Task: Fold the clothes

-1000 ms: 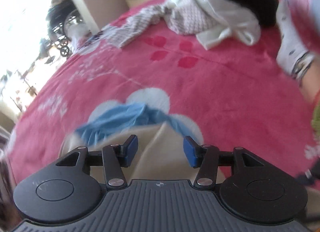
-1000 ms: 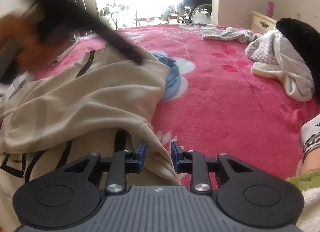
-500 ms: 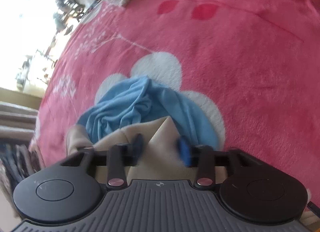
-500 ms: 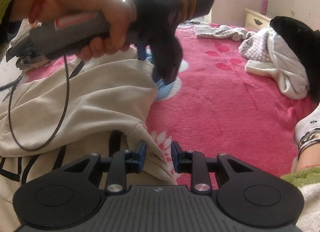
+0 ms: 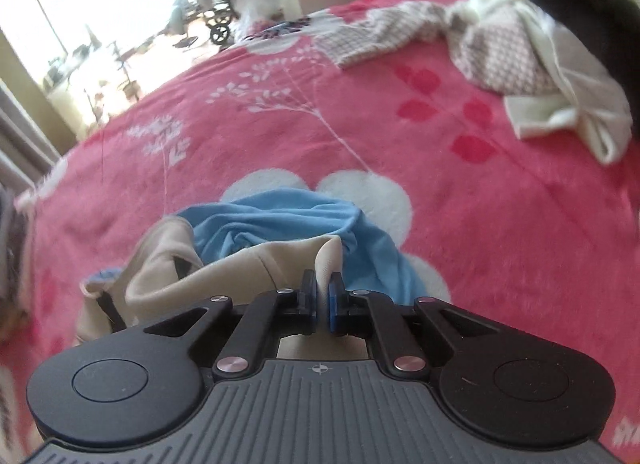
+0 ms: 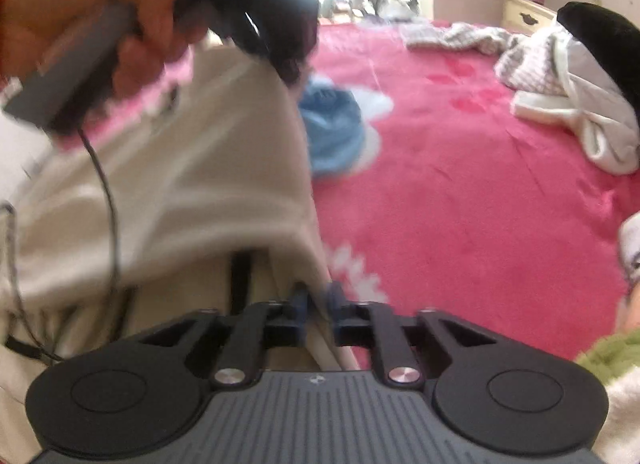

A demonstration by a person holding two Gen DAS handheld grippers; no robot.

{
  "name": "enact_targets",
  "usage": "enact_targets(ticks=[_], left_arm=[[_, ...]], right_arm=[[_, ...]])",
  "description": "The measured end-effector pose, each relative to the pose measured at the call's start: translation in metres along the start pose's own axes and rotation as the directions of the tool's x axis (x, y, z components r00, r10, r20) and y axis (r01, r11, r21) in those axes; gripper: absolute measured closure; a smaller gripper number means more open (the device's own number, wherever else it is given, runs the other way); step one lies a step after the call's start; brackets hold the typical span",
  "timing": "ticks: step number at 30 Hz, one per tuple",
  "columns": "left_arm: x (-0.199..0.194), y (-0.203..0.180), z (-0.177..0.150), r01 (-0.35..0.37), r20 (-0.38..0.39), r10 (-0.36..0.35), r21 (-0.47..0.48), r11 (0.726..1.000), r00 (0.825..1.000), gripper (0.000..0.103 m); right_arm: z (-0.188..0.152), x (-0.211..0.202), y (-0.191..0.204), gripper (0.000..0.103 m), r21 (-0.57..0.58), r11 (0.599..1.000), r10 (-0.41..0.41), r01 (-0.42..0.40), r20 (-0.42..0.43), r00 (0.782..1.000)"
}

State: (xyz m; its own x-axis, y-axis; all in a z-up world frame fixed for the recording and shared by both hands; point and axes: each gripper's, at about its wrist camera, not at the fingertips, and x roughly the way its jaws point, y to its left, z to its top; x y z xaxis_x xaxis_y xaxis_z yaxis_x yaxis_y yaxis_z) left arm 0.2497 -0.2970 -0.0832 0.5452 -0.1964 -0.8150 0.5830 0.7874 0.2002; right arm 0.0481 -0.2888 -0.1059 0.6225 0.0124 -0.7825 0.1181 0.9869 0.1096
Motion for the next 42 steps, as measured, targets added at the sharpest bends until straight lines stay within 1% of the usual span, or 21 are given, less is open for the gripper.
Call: enact_targets(ticks=[1, 4, 6, 7, 10, 11, 13, 15, 17, 18, 20, 22, 25, 28, 30, 33, 34, 36, 37, 39, 42], left_arm=[[0.002, 0.001, -0.001, 0.008, 0.011, -0.008, -0.021, 1.000, 1.000, 0.098], [0.013, -0.004, -0.009, 0.009, 0.061, -0.008, -0.016, 1.000, 0.998, 0.098], [0.023, -0.004, -0.014, 0.018, 0.077, -0.016, -0.021, 1.000, 0.997, 0.098], [0.025, 0.000, -0.016, 0.045, 0.077, -0.042, -0.033, 0.998, 0.996, 0.098], [0.026, 0.011, -0.021, 0.117, 0.092, -0.110, -0.071, 0.991, 0.990, 0.090], [0.020, 0.019, -0.019, 0.146, 0.100, -0.136, -0.097, 0.985, 0.986, 0.086], [-0.004, 0.041, -0.017, 0.210, 0.151, -0.185, -0.169, 0.963, 0.971, 0.068], [-0.029, 0.063, -0.015, 0.266, 0.217, -0.217, -0.231, 0.936, 0.952, 0.062], [-0.064, 0.096, -0.020, 0.317, 0.289, -0.232, -0.294, 0.901, 0.929, 0.056], [-0.082, 0.111, -0.026, 0.325, 0.311, -0.228, -0.308, 0.894, 0.922, 0.054], [-0.117, 0.140, -0.040, 0.332, 0.347, -0.214, -0.331, 0.883, 0.913, 0.050], [-0.149, 0.168, -0.069, 0.312, 0.357, -0.179, -0.359, 0.880, 0.917, 0.045], [-0.180, 0.202, -0.129, 0.204, 0.313, -0.076, -0.399, 0.894, 0.947, 0.045], [-0.188, 0.238, -0.201, 0.092, 0.235, 0.035, -0.507, 0.857, 0.971, 0.045], [-0.187, 0.263, -0.249, 0.067, 0.183, 0.060, -0.618, 0.783, 0.981, 0.045], [-0.187, 0.298, -0.312, 0.010, 0.095, 0.098, -0.767, 0.641, 0.991, 0.045], [-0.189, 0.309, -0.329, -0.004, 0.080, 0.114, -0.802, 0.598, 0.990, 0.045], [-0.197, 0.328, -0.360, -0.030, 0.052, 0.154, -0.873, 0.486, 0.987, 0.045], [-0.201, 0.338, -0.372, -0.023, 0.054, 0.163, -0.900, 0.436, 0.985, 0.045], [-0.208, 0.356, -0.393, -0.019, 0.047, 0.183, -0.940, 0.342, 0.982, 0.045], [-0.214, 0.380, -0.418, -0.065, -0.009, 0.226, -0.969, 0.239, 0.974, 0.045]], right_arm=[[-0.002, 0.000, -0.002, 0.096, 0.008, 1.000, -0.012, 0.012, -0.009, 1.000], [-0.006, 0.000, -0.014, 0.097, 0.068, 0.996, -0.054, 0.056, -0.027, 0.998], [-0.009, 0.004, -0.019, 0.103, 0.073, 0.990, -0.118, 0.122, -0.053, 0.992], [-0.012, 0.008, -0.019, 0.103, 0.053, 0.984, -0.164, 0.168, -0.074, 0.984], [-0.014, 0.009, -0.024, 0.103, 0.076, 0.983, -0.162, 0.167, -0.067, 0.985], [-0.013, 0.008, -0.028, 0.103, 0.103, 0.982, -0.151, 0.157, -0.063, 0.987], [-0.011, 0.004, -0.038, 0.103, 0.170, 0.975, -0.136, 0.141, -0.044, 0.990], [-0.010, -0.003, -0.047, 0.103, 0.224, 0.962, -0.158, 0.158, -0.019, 0.987], [-0.009, -0.014, -0.052, 0.103, 0.263, 0.948, -0.198, 0.181, 0.037, 0.980], [-0.008, -0.021, -0.055, 0.103, 0.286, 0.941, -0.211, 0.182, 0.073, 0.975], [-0.005, -0.035, -0.060, 0.103, 0.330, 0.935, -0.193, 0.132, 0.158, 0.968], [-0.001, -0.048, -0.058, 0.102, 0.328, 0.943, -0.141, 0.051, 0.258, 0.956], [0.005, -0.055, -0.040, 0.102, 0.217, 0.975, -0.029, -0.050, 0.345, 0.938], [0.007, -0.047, -0.011, 0.102, 0.084, 0.991, 0.072, -0.109, 0.360, 0.930], [0.008, -0.038, 0.008, 0.102, 0.010, 0.991, 0.119, -0.130, 0.345, 0.931], [0.006, -0.021, 0.033, 0.100, -0.081, 0.988, 0.148, -0.129, 0.304, 0.941], [0.004, -0.013, 0.040, 0.100, -0.106, 0.988, 0.138, -0.112, 0.274, 0.952], [0.002, 0.009, 0.049, 0.100, -0.156, 0.986, 0.083, -0.054, 0.187, 0.979], [0.000, 0.017, 0.055, 0.100, -0.179, 0.984, 0.051, -0.023, 0.157, 0.986], [0.002, 0.011, 0.065, 0.100, -0.205, 0.979, 0.041, -0.004, 0.176, 0.984], [0.004, 0.001, 0.081, 0.095, -0.242, 0.970, 0.026, 0.025, 0.204, 0.979]])
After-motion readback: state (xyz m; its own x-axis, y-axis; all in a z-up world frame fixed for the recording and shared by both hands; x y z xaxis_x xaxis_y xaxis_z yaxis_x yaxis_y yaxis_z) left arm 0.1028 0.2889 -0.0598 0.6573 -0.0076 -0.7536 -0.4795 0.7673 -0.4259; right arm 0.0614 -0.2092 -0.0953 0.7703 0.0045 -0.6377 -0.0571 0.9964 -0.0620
